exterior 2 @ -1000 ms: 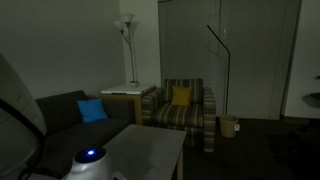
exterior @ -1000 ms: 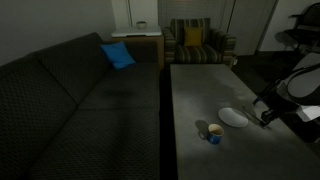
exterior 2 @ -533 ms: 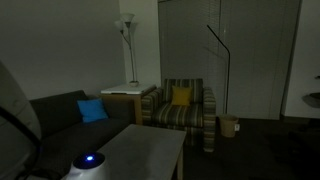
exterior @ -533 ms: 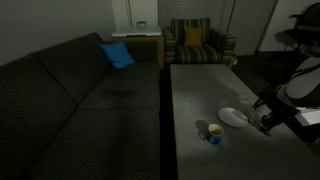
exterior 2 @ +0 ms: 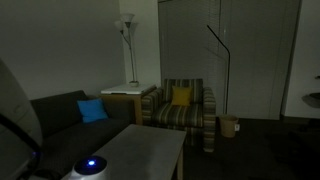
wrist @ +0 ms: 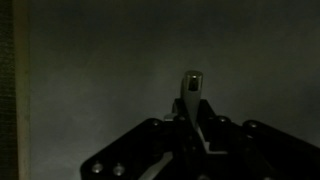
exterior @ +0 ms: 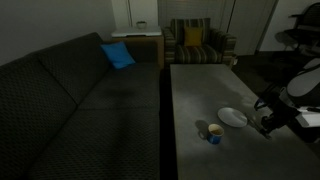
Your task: Move the spoon to the right
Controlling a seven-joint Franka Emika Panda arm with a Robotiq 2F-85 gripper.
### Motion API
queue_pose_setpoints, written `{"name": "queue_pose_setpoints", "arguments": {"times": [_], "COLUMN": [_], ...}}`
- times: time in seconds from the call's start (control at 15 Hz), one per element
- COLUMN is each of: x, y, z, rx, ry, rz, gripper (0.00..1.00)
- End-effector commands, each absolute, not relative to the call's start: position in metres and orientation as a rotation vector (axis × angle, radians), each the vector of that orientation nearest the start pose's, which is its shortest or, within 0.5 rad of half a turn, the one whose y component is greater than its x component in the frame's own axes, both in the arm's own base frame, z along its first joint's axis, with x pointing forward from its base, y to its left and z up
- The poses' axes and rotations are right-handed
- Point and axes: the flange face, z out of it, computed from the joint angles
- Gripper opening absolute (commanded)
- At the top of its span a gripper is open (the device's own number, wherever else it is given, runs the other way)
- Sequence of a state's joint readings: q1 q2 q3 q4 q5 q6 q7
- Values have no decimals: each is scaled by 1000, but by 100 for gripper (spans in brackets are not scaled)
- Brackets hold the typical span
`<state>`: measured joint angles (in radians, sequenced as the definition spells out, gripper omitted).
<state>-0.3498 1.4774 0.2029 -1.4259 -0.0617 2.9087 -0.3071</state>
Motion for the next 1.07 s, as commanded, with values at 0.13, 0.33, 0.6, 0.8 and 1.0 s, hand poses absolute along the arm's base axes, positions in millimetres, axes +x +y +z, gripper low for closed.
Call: {"name": "queue_pose_setpoints", "arguments": {"times": [0.13,0.33,0.6,0.8,1.0], "x": [578,576,575,573,572], "y": [-103,-109,-107,-108,-109], "z": [-169,-169,-170,-171,-172], "rx": [-2944,-2948,-2959,-2960,-2975], "ry": [-3,13,15,25,25], "rz": [-135,-141,-136,-140,-135], "gripper": [4,4,4,4,4]}}
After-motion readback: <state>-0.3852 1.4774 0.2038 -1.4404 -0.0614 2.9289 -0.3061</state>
